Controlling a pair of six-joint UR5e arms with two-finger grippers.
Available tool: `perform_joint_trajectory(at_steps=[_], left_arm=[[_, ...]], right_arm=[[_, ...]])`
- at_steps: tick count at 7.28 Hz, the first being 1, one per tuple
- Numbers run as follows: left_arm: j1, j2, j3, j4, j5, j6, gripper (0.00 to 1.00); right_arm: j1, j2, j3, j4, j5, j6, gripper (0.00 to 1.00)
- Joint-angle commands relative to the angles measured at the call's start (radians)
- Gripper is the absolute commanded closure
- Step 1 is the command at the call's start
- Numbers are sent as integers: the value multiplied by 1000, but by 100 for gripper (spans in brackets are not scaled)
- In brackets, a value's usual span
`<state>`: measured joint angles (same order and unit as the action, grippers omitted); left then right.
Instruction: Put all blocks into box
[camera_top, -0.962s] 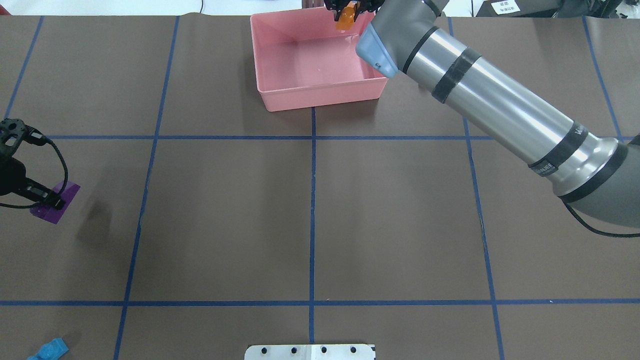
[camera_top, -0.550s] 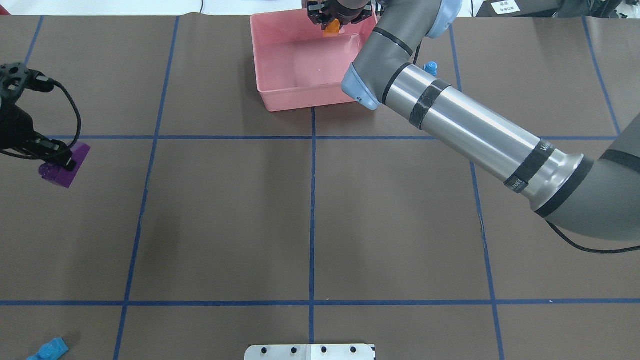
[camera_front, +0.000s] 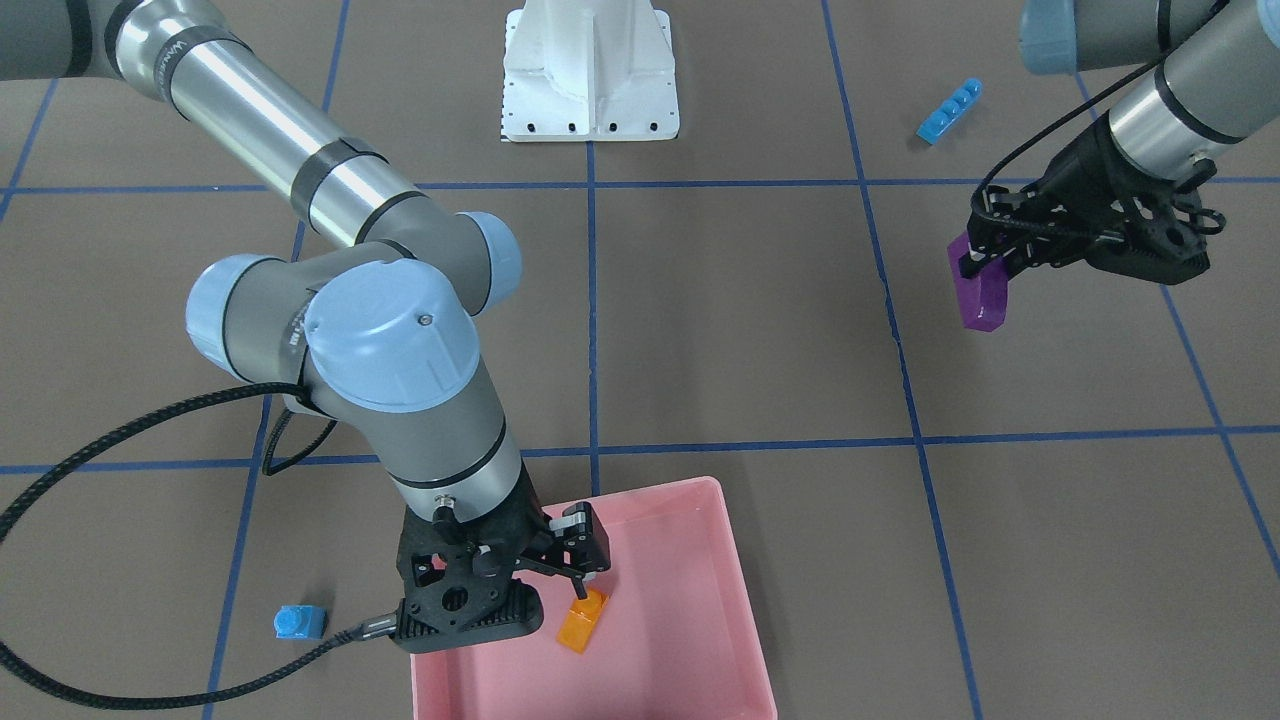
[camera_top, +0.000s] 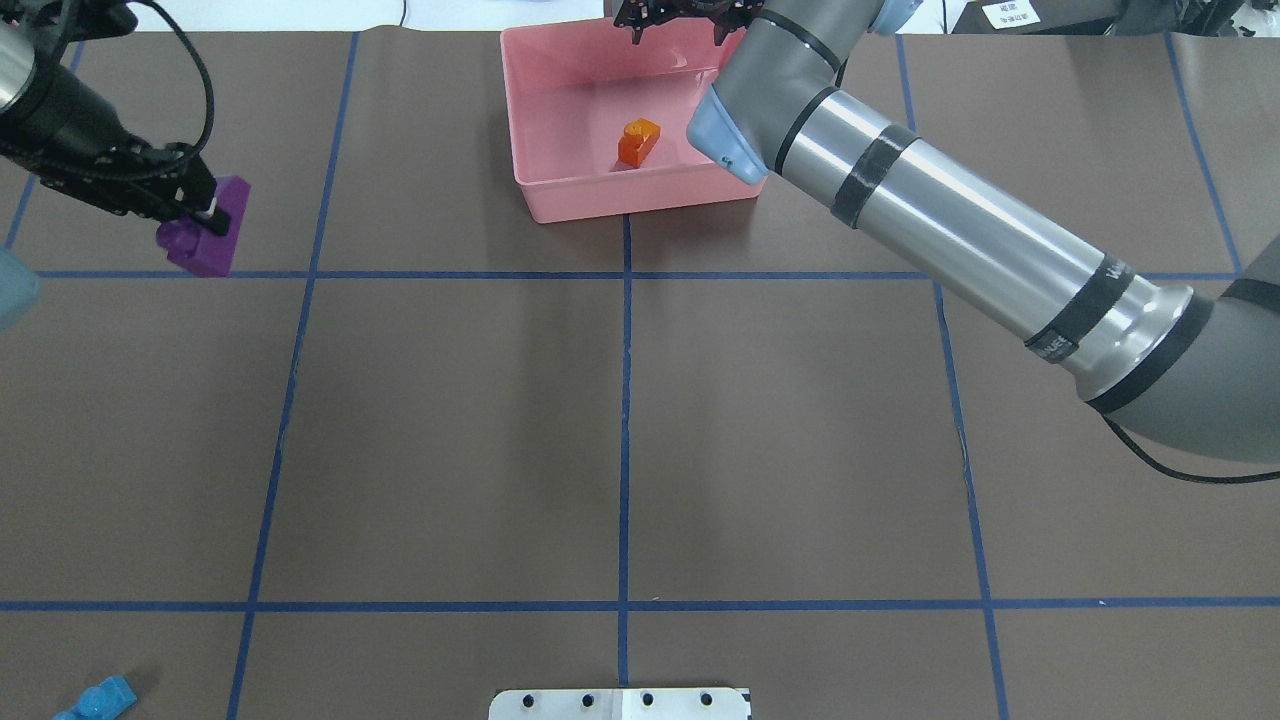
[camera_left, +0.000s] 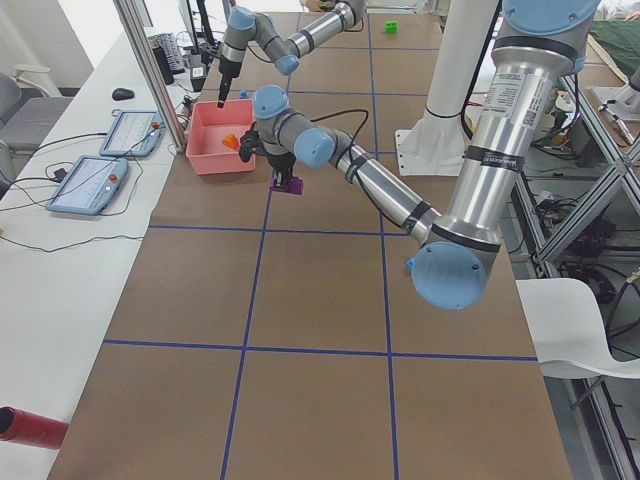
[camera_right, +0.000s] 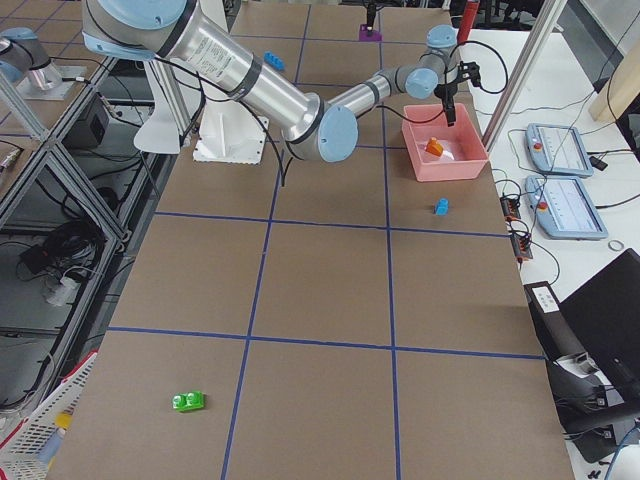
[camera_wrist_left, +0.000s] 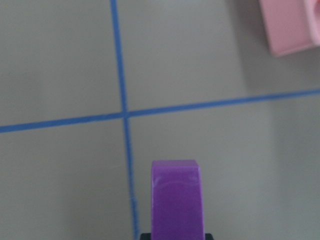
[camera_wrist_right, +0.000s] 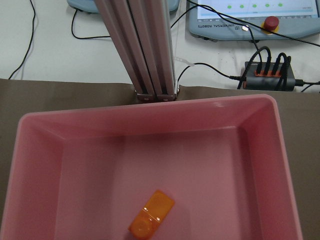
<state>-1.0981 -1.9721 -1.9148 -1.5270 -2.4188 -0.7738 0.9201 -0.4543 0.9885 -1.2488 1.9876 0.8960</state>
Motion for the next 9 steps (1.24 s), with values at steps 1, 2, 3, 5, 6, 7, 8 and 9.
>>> perform_joint_trajectory(at_steps=[1, 2, 3, 5, 6, 7, 8, 9], left_arm=[[24, -265, 168, -30, 9, -236, 100], [49, -339, 262, -110, 35, -319, 100], [79, -384, 366, -278, 108, -441, 100], [142, -506, 604, -519, 283, -599, 100], [174, -596, 726, -545, 394, -622, 100], [196, -667, 864, -608, 481, -633, 100], [210, -686, 948, -678, 510, -637, 100], [222, -701, 989, -691, 559, -636, 100]], right_arm=[[71, -77, 175, -310, 76, -275, 1], [98, -137, 203, -343, 77, -372, 1], [114, -215, 229, -340, 70, -443, 0], [141, -309, 236, -328, 57, -605, 0], [135, -329, 234, -324, 39, -617, 1], [123, -346, 223, -266, 36, -608, 0], [111, -351, 172, -173, 28, -586, 1], [100, -342, 103, -64, 25, -553, 1]])
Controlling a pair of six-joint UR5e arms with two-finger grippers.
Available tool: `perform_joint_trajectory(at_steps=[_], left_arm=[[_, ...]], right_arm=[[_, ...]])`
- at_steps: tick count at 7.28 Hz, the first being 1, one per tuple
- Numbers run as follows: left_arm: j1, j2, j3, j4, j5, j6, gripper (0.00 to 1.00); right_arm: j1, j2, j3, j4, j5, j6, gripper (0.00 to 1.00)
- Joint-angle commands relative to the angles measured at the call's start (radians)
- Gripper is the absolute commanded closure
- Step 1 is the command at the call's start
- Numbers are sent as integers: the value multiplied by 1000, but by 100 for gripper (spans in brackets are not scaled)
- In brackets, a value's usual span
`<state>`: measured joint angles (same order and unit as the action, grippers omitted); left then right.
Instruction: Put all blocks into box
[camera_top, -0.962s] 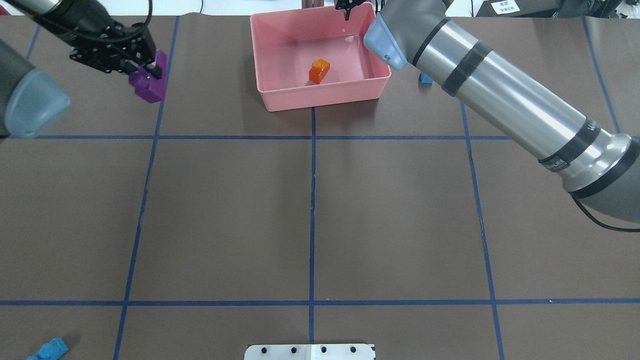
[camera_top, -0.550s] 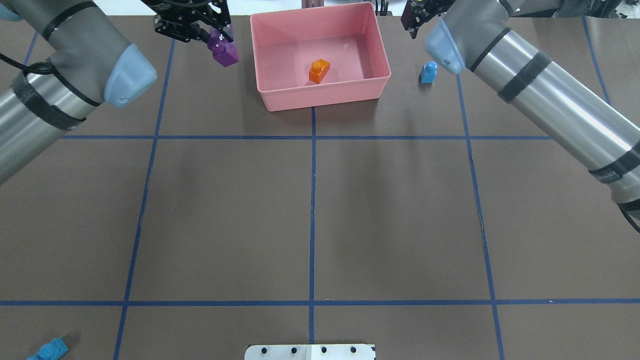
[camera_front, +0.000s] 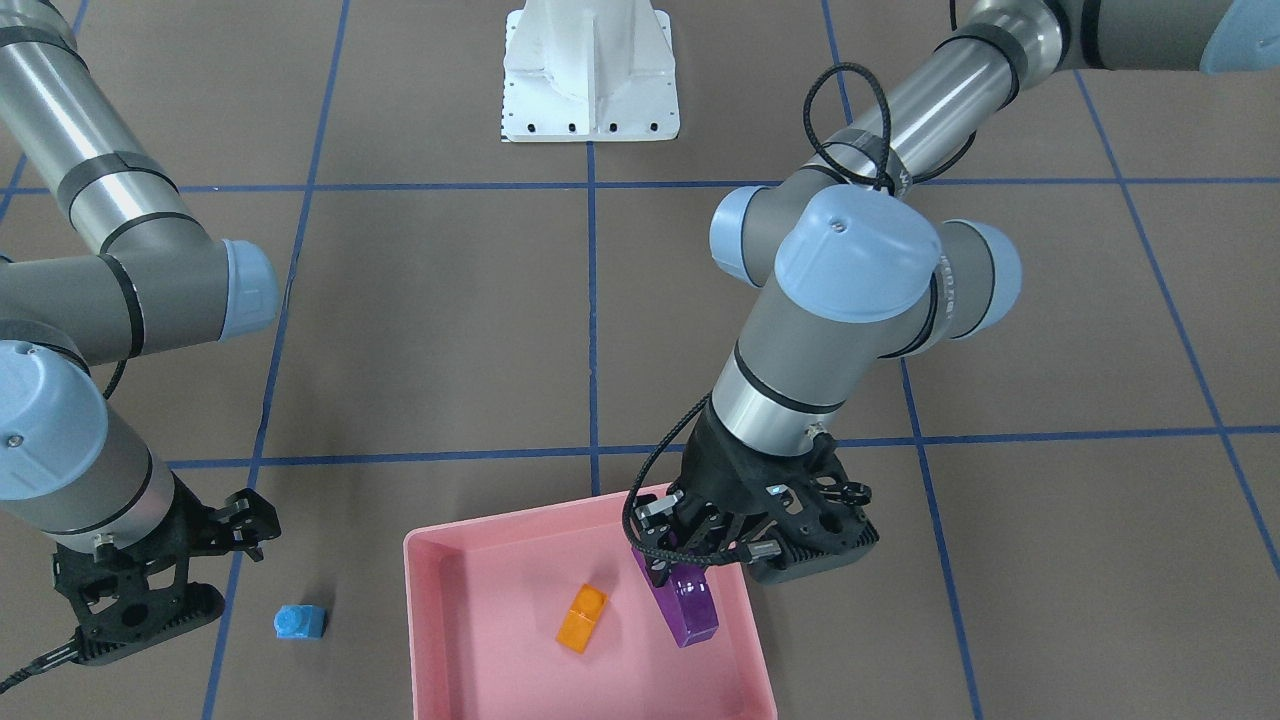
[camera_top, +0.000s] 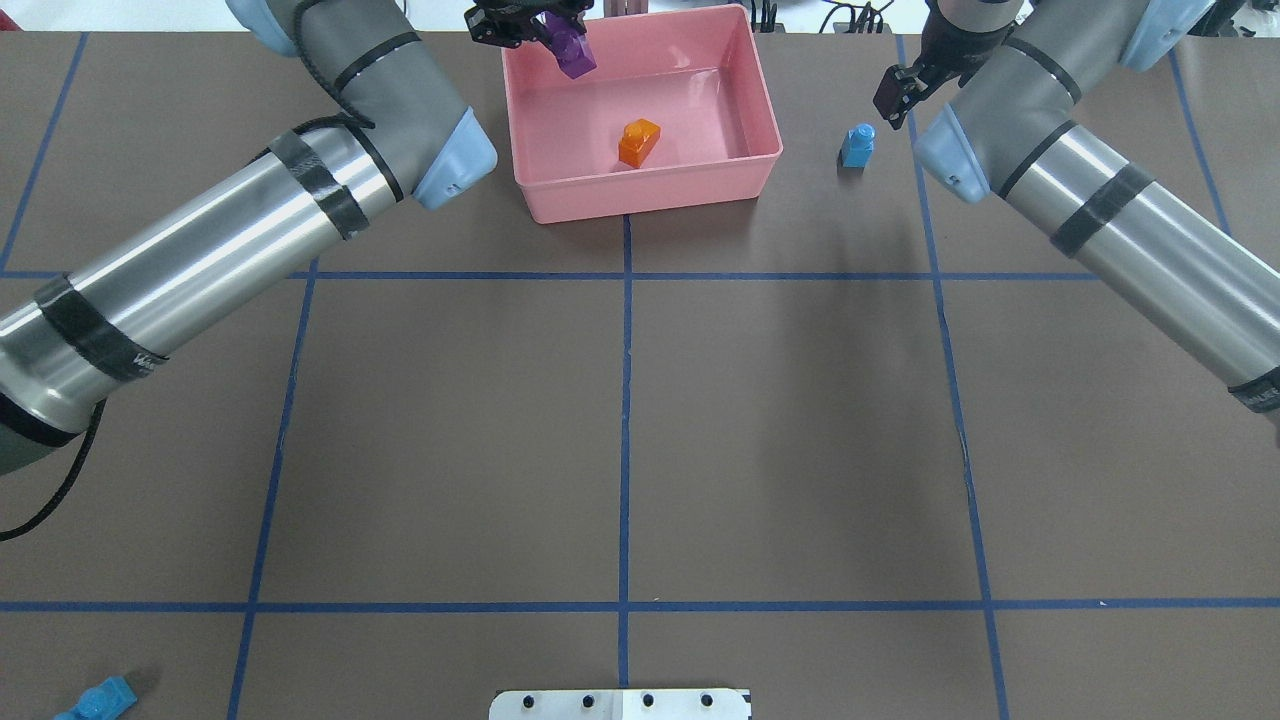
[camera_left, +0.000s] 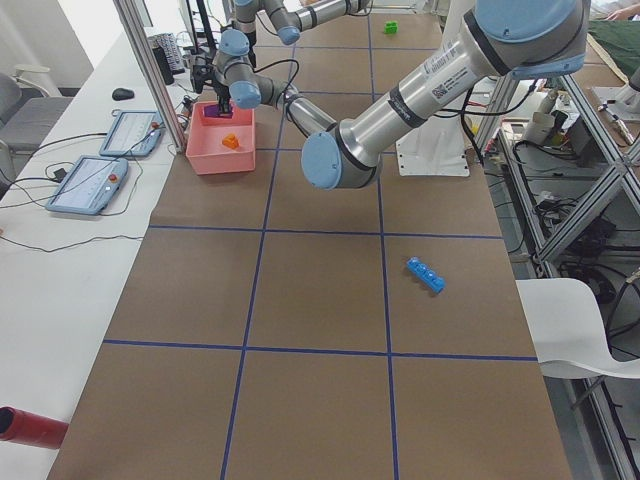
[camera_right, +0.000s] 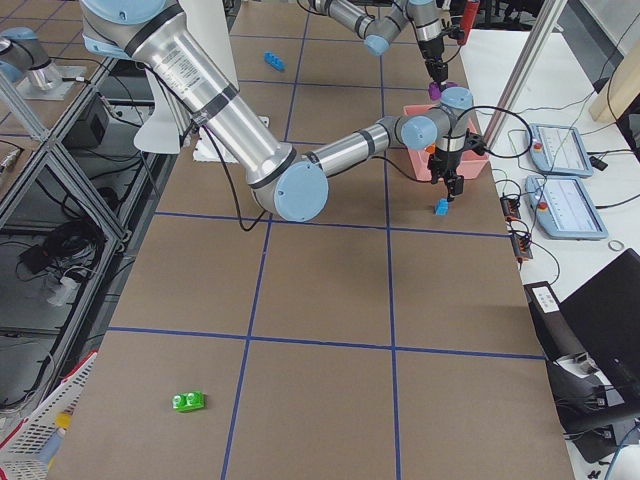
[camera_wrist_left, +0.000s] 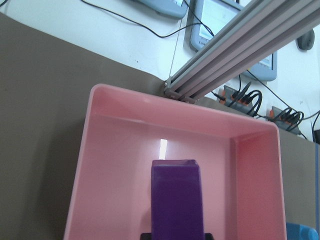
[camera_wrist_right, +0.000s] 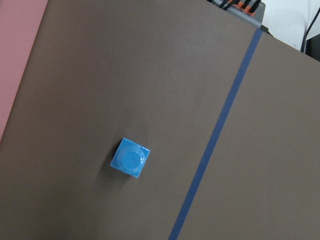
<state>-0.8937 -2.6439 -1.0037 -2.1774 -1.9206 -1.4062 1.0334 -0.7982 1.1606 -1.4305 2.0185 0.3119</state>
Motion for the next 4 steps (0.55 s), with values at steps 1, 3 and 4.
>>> perform_joint_trajectory(at_steps=[1, 3, 4], left_arm=[[28, -45, 126, -63, 96, -4, 100], [56, -53, 168, -94, 164, -4, 100], [56, -53, 168, -94, 169, -4, 100]], right_arm=[[-33, 5, -129, 227, -27, 100, 1], [-65, 49, -246, 356, -47, 183, 1], [-93, 72, -293, 387, -85, 219, 1]])
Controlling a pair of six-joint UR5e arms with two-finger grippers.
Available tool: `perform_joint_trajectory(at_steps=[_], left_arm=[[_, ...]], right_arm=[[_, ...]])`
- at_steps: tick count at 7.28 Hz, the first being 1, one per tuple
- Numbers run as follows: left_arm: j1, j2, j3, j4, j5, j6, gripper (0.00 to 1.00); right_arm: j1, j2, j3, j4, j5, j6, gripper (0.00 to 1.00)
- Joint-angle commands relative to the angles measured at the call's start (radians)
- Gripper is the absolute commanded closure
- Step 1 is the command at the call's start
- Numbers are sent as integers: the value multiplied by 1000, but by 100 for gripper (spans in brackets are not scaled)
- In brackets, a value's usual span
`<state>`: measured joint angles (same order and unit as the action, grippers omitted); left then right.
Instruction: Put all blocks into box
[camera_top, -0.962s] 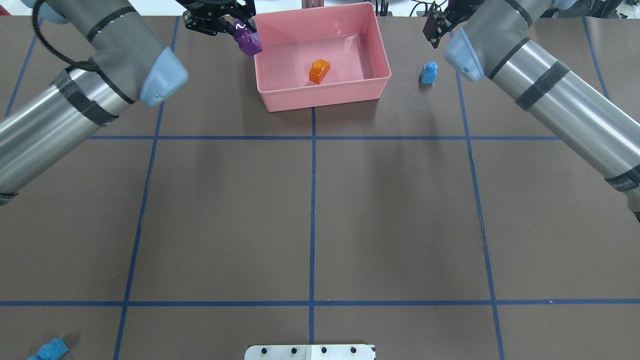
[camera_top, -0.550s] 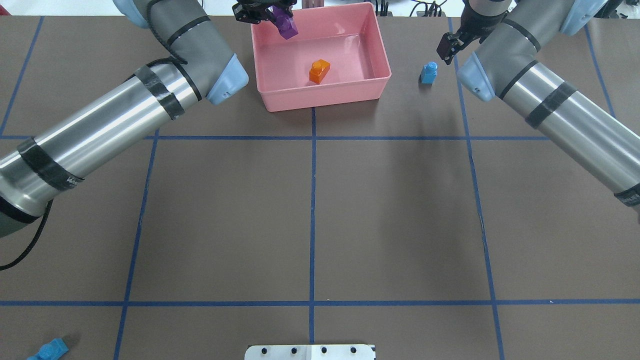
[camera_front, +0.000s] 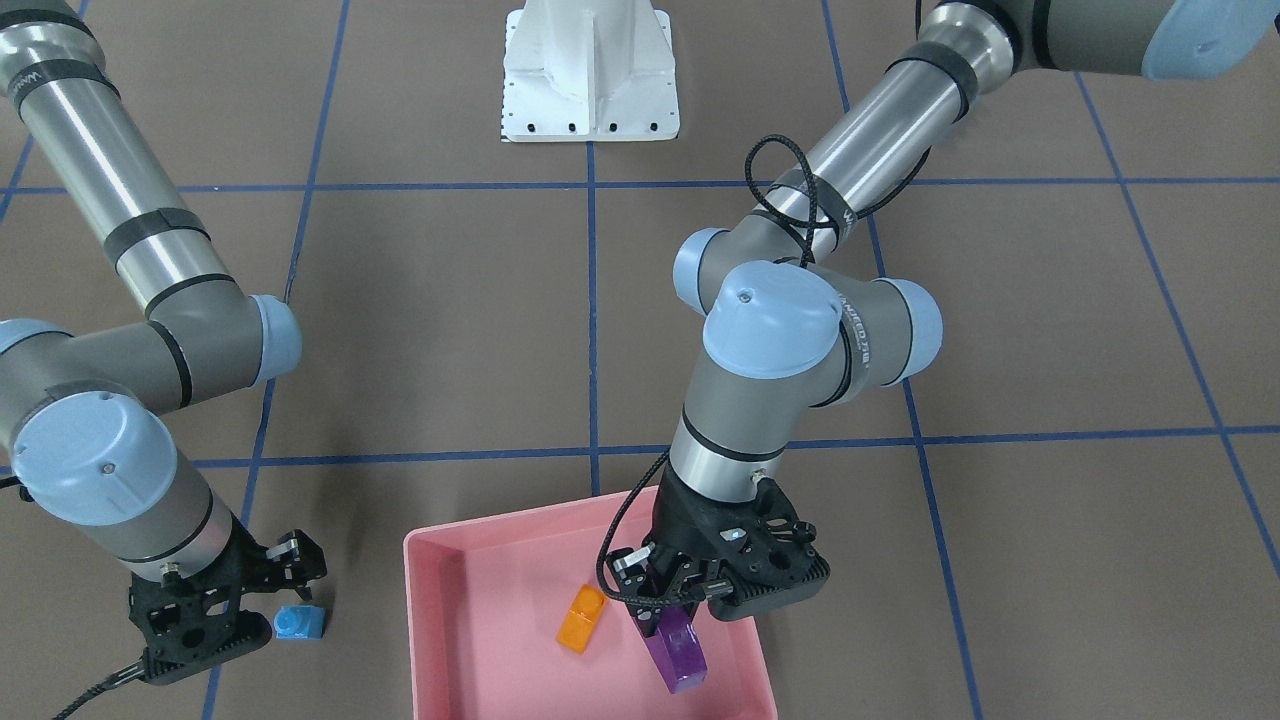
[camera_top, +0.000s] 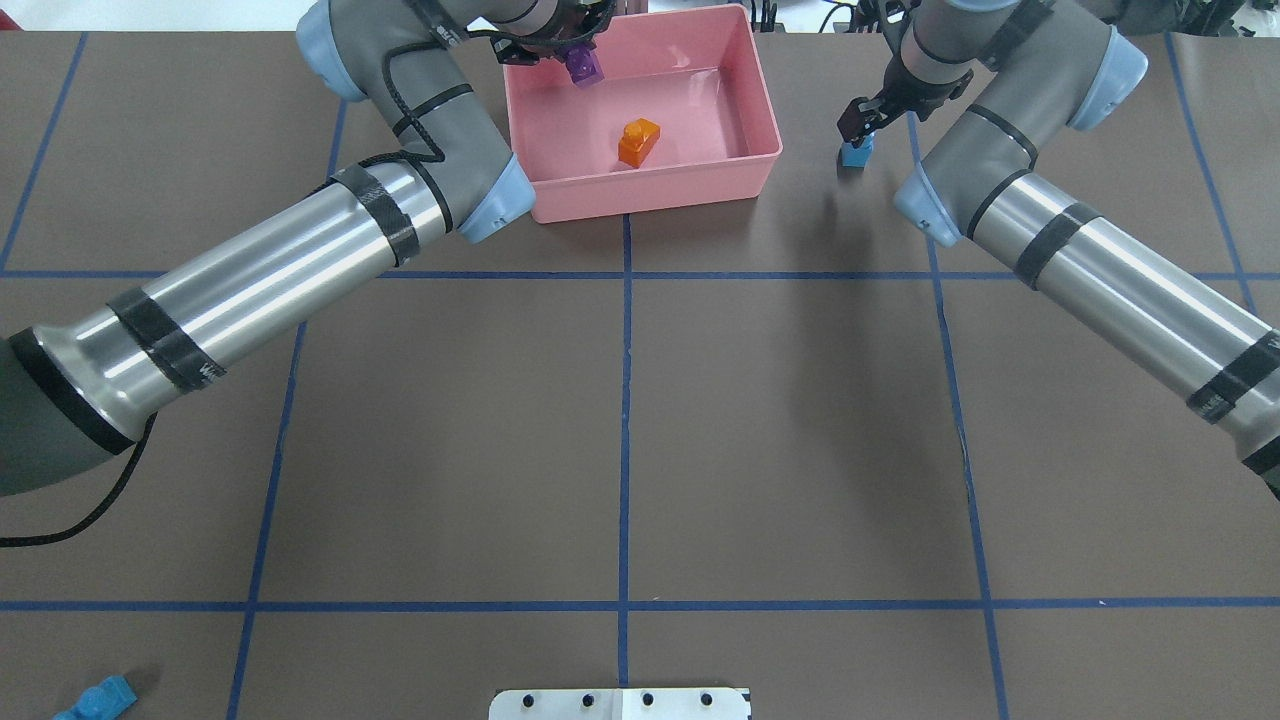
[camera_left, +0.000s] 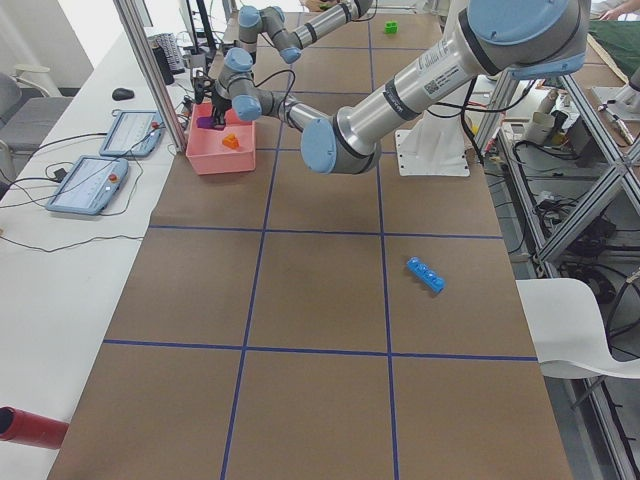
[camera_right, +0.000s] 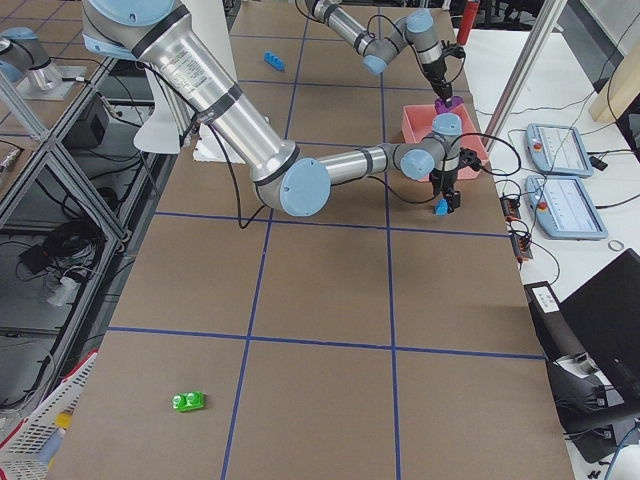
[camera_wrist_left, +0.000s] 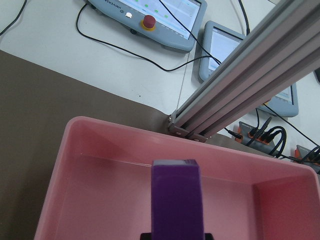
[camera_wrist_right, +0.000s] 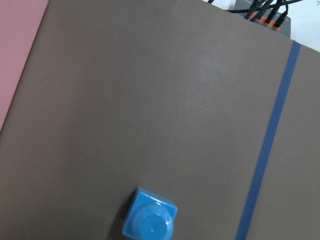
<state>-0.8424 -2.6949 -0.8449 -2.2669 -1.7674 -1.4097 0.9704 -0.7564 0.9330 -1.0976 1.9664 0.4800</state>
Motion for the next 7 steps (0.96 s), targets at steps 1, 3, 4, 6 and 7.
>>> perform_joint_trajectory(at_steps=[1, 3, 4, 6, 7], left_arm=[[5, -2, 12, -5, 23, 0, 100], [8, -3, 15, -3, 25, 0, 100], [9, -3, 15, -3, 25, 0, 100], [9, -2, 15, -2, 23, 6, 1], [8, -5, 11, -2, 23, 6, 0]], right_arm=[[-38, 40, -91, 65, -41, 61, 1], [-35, 35, -102, 65, -41, 63, 19], [-35, 35, -106, 65, -41, 74, 50], [-35, 37, -108, 67, -40, 101, 100], [-27, 40, -106, 65, -35, 107, 100]])
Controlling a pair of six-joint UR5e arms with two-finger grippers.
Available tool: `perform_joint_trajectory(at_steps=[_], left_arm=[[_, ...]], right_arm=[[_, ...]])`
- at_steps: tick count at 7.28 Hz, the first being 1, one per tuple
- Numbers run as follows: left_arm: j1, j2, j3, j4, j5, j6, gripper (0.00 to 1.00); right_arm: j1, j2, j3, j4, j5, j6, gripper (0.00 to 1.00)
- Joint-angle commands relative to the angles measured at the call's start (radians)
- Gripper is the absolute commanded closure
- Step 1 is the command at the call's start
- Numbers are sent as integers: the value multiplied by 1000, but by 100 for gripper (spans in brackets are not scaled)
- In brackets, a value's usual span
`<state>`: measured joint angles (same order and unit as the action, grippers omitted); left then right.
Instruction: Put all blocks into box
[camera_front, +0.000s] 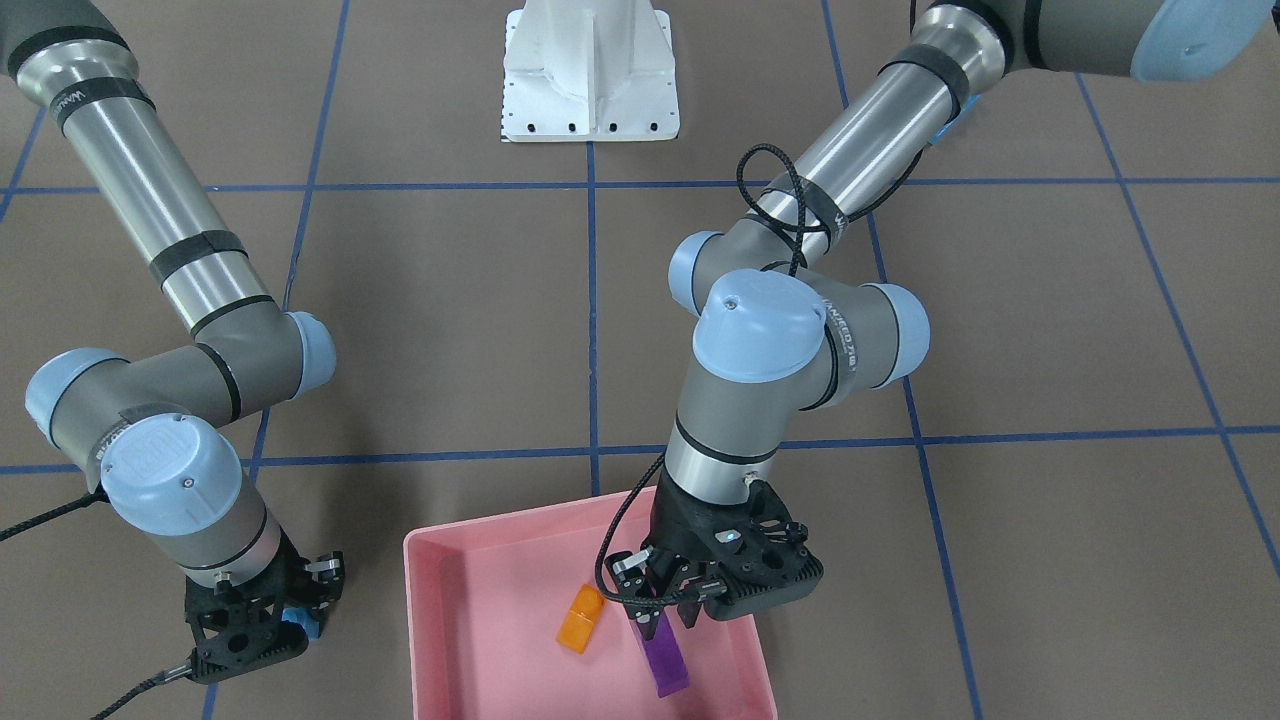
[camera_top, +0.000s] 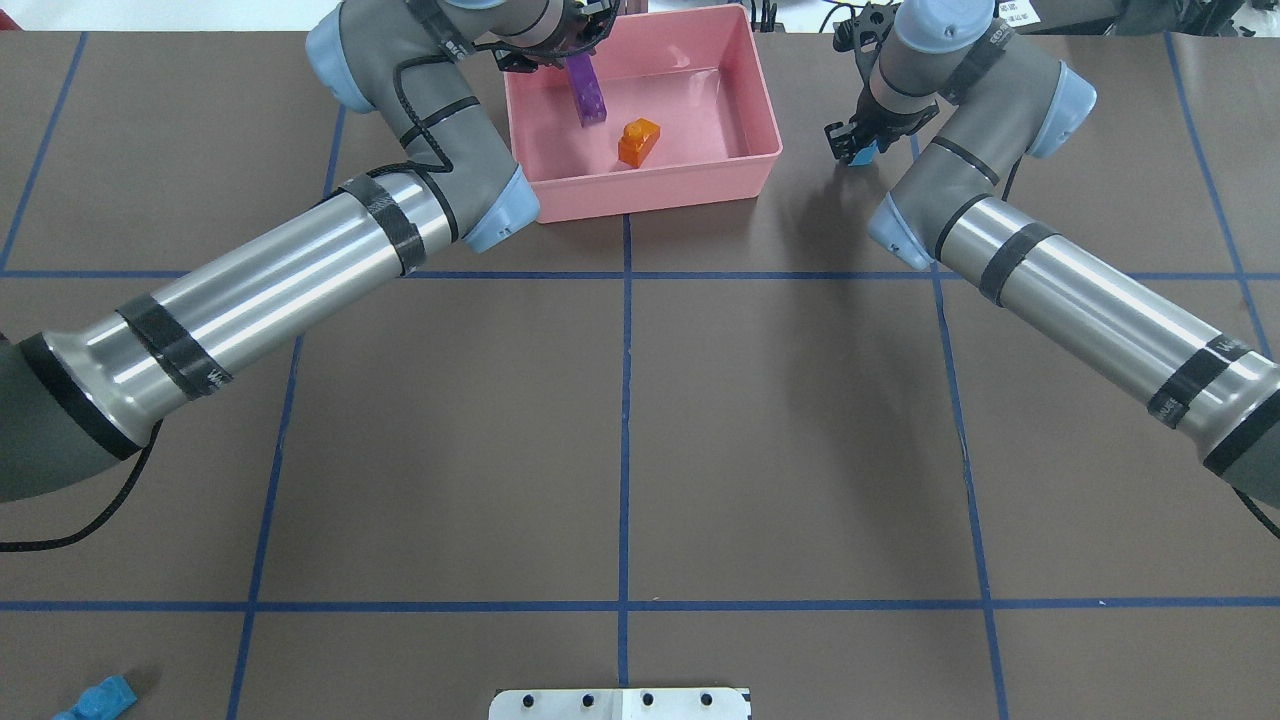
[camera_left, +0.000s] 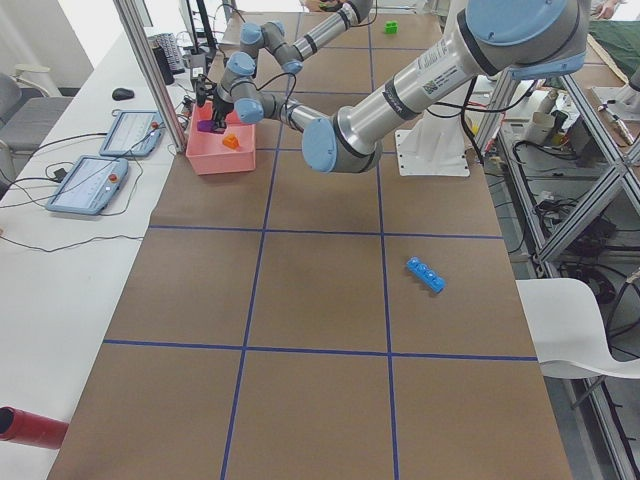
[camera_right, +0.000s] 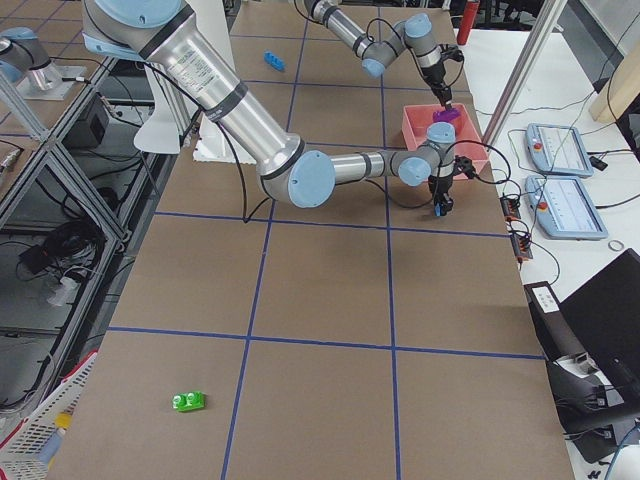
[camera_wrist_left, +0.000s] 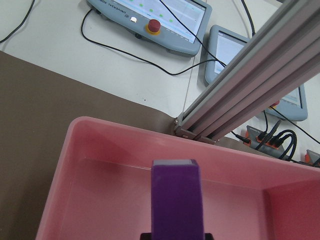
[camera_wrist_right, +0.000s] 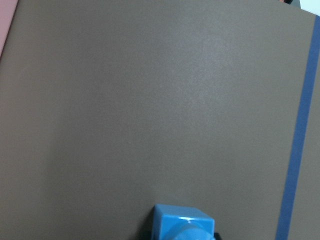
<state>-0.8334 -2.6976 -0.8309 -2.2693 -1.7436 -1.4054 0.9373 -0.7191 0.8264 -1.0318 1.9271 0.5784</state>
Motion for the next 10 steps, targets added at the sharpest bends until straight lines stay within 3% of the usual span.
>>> perform_joint_trajectory(at_steps=[1, 3, 4, 5, 8, 10], left_arm=[[-4, -2, -16, 2, -1, -1, 0], [-16, 2, -106, 95, -26, 9, 0], [-53, 13, -196, 241, -157, 70, 0], [-105, 80, -338, 408, -225, 188, 0], [-112, 478, -957, 883, -281, 608, 0], [-110, 814, -1239, 901, -283, 730, 0]], right_arm=[[29, 15, 7, -2, 21, 12, 100], [115, 55, 39, -26, 163, 15, 100], [141, 108, 52, -90, 217, 44, 100], [147, 163, 56, -129, 231, 102, 100], [109, 234, 47, -119, 218, 267, 100], [39, 259, 34, -111, 121, 274, 100]])
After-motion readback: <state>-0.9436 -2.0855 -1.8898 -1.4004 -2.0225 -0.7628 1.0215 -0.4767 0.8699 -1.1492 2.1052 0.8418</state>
